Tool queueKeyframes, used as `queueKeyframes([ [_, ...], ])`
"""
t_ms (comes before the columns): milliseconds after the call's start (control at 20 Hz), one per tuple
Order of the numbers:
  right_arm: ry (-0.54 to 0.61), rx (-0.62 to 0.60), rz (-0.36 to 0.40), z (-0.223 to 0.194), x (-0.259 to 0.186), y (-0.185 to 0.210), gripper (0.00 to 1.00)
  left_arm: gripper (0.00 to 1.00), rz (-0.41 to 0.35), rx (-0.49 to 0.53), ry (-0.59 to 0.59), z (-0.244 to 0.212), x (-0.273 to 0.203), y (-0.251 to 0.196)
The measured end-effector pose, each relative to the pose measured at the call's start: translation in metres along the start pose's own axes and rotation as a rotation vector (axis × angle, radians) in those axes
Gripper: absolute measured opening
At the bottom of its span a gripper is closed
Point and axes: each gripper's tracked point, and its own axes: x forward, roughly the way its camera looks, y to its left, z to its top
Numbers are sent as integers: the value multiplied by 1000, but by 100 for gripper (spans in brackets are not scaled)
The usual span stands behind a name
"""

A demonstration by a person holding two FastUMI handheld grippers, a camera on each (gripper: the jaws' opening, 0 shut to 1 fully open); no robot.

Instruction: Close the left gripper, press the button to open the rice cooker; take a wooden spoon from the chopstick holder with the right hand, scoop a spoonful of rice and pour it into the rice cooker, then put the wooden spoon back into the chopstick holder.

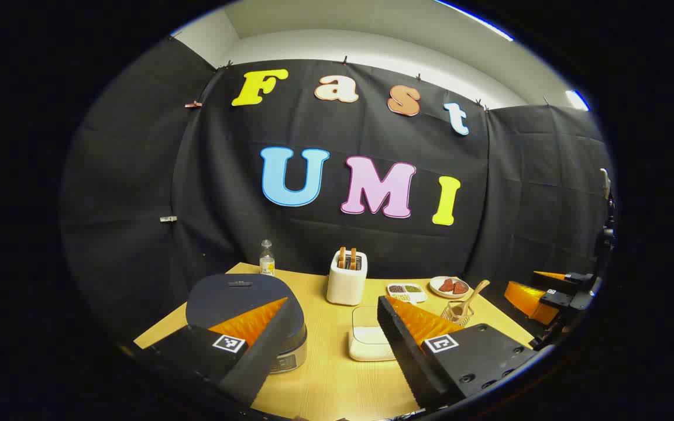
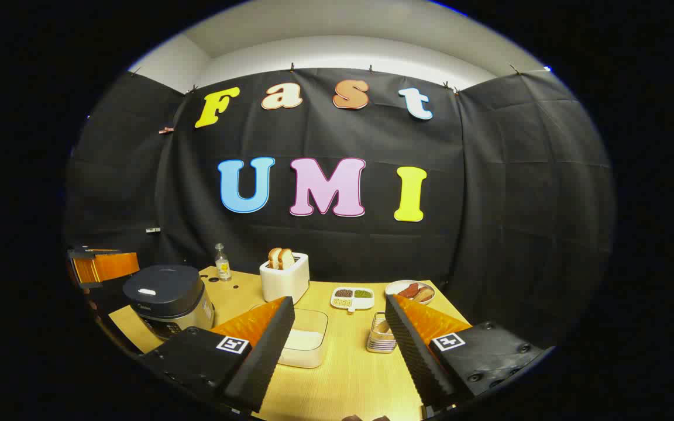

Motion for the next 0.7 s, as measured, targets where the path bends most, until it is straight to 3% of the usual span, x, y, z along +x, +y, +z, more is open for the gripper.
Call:
queueKeyframes([
  [700,20,39,-85,-8,9,-7,97,95,10,-1,15,-7,1,7],
])
